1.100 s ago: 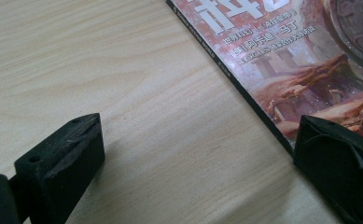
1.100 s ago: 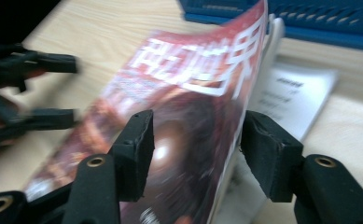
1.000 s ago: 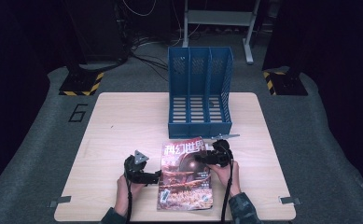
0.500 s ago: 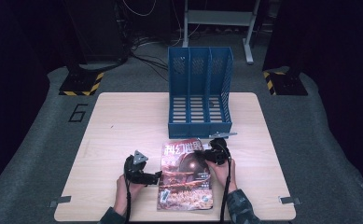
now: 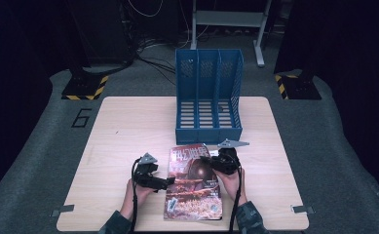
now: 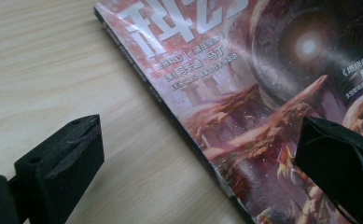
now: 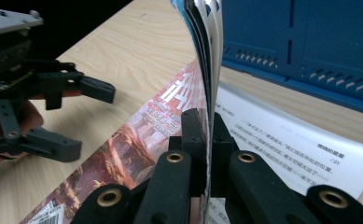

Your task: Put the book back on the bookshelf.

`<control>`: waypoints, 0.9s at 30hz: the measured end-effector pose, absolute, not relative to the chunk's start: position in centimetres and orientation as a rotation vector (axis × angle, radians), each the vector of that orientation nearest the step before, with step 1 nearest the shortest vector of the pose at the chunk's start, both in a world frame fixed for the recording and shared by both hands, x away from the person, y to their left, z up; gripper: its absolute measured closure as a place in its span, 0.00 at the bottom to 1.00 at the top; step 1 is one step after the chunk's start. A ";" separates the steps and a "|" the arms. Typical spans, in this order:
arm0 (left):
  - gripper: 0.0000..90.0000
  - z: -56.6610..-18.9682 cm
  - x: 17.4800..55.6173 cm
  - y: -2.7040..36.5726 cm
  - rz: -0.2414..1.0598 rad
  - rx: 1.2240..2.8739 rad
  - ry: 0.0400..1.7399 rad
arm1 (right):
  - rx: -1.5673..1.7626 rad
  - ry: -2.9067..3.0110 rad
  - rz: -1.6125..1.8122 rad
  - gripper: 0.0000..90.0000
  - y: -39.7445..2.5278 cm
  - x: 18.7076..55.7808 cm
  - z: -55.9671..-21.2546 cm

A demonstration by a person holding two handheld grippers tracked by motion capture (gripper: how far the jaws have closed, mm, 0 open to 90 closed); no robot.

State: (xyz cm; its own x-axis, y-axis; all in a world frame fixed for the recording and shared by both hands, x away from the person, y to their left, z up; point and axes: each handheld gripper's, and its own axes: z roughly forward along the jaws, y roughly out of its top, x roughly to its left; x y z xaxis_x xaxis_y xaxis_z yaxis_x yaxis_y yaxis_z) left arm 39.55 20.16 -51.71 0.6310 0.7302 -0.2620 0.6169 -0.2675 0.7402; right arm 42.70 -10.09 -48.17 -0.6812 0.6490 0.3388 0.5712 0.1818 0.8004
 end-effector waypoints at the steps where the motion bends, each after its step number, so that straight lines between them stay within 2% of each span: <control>1: 0.02 -51.7 39.8 19.9 0.136 1.994 1.043 | 1.206 2.346 1.549 1.00 -10.0 42.6 -48.1; 18: 0.05 -52.3 40.5 18.0 0.006 1.997 1.011 | 1.071 2.239 1.629 1.00 -9.9 40.4 -46.1; 22: 0.16 -52.4 40.7 17.6 -0.058 1.967 0.987 | 1.058 2.226 1.656 1.00 -9.8 40.3 -46.3; 24: 0.21 -52.4 40.8 17.6 -0.057 1.966 0.987 | 1.053 2.225 1.656 1.00 -9.7 40.3 -46.4; 26: 0.30 -52.4 41.0 17.7 -0.020 1.966 1.000 | 1.079 2.222 1.654 1.00 -9.7 40.3 -46.6; 27: 0.30 -52.4 41.0 17.6 -0.024 1.936 1.033 | 1.071 2.219 1.660 1.00 -9.8 40.5 -46.7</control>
State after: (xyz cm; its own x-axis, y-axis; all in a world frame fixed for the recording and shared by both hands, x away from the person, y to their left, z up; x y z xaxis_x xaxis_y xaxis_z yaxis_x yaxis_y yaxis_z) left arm 40.98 17.65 -52.44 0.6486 0.6492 -0.3974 0.6667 -0.2327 0.7080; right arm 40.48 -9.82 -46.72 -0.7274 0.6295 0.2733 0.4398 0.1218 0.8898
